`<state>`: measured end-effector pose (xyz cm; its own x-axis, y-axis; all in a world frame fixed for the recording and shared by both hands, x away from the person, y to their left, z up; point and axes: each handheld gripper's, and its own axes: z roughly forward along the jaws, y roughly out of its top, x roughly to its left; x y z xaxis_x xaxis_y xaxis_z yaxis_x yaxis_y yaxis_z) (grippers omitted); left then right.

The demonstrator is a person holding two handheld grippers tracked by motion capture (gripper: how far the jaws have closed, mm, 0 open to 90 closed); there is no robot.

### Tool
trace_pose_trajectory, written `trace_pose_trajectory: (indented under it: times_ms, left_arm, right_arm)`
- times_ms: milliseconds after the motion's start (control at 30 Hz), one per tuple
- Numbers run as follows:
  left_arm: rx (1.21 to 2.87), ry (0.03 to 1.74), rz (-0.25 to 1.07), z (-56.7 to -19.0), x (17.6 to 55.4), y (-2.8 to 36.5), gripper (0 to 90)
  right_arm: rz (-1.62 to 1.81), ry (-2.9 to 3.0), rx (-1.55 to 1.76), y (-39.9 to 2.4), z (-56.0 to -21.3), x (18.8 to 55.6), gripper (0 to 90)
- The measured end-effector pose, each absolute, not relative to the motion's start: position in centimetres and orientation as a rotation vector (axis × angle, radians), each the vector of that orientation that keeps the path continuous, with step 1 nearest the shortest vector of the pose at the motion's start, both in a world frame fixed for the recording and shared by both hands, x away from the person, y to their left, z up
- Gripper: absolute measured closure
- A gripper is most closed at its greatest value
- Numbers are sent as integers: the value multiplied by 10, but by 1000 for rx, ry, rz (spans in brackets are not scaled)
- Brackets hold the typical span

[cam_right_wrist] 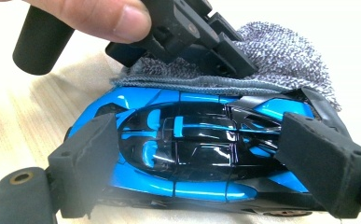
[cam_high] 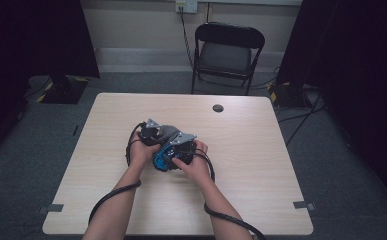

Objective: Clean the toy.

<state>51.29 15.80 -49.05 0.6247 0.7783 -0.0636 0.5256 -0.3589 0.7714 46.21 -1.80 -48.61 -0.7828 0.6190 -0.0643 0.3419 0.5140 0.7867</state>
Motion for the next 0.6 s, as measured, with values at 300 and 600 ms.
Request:
trace_pose_trajectory:
  times_ms: [300, 600]
  left_arm:
    - [2058, 1004, 401, -490, 512, 160, 753]
    - [2055, 999, 378, -490, 508, 167, 753]
  right_arm:
    - [1150, 2423, 796, -18, -486, 462, 121]
    - [1147, 2427, 794, -18, -486, 463, 122]
